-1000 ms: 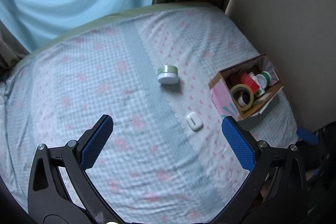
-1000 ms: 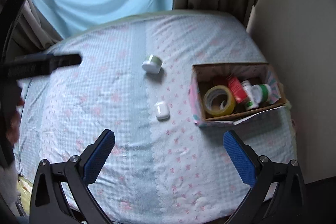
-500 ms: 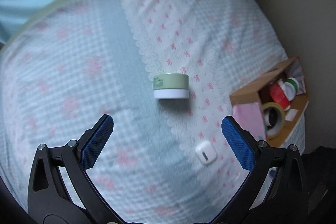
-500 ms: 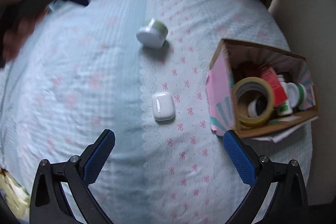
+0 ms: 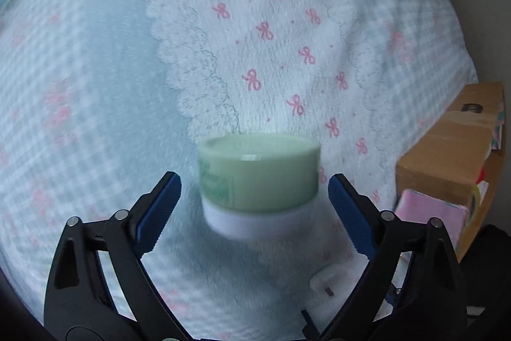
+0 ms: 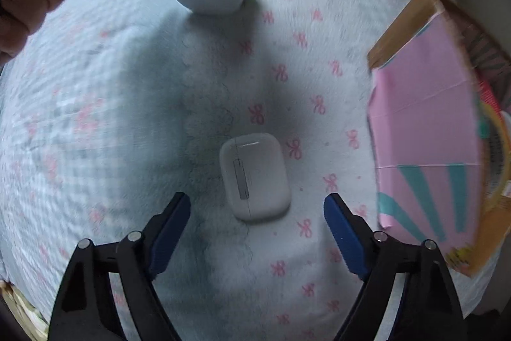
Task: Organize rigid objects
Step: 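Grasp the pale green jar with the left tool while the right tool grasps the white earbud case, then carry the green jar and earbud case over the pink box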
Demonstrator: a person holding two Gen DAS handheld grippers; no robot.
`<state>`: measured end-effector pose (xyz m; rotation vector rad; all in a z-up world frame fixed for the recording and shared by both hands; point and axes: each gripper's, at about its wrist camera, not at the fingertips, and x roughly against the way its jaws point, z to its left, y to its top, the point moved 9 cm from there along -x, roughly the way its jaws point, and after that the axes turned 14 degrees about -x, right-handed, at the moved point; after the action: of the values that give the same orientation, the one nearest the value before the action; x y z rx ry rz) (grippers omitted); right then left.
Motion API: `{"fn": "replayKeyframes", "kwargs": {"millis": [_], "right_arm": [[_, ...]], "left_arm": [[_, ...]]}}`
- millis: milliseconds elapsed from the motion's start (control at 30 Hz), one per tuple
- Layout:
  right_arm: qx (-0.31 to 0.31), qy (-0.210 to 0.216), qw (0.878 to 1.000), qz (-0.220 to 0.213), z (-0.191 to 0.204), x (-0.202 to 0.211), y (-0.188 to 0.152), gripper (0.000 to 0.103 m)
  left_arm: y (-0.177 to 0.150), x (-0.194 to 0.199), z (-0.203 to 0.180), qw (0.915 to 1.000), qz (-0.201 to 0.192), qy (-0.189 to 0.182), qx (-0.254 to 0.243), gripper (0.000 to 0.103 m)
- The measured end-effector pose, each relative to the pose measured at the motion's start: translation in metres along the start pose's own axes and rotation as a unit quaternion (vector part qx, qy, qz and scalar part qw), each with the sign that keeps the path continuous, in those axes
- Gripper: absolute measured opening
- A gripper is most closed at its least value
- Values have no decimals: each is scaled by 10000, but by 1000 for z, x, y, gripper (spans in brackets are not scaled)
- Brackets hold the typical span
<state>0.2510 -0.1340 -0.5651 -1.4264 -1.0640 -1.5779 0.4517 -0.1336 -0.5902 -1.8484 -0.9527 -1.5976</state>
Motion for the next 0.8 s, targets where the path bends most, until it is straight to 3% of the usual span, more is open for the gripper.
{"fn": "replayKeyframes", "kwargs": {"millis": [133, 267, 333, 400, 633, 800], "right_arm": [[19, 103, 9998, 196, 2, -14, 2, 71], [204, 166, 9996, 129, 7, -15, 6, 66], [309, 168, 9993, 84, 12, -14, 8, 55], [365, 179, 9991, 86, 19, -11, 10, 42], [353, 222, 9991, 103, 21, -11, 12, 42], [350, 278, 9990, 72, 13, -3, 9, 41]], "left_arm": [[8, -15, -2, 9999, 111, 0, -57, 86], [11, -22, -2, 9999, 155, 11, -17, 84], [14, -25, 0, 9998, 137, 151, -45, 70], [18, -26, 1, 9999, 47, 95, -41, 68], [20, -21, 9, 10000, -49, 44, -52, 68], [-1, -4, 6, 9998, -142, -50, 88, 68]]}}
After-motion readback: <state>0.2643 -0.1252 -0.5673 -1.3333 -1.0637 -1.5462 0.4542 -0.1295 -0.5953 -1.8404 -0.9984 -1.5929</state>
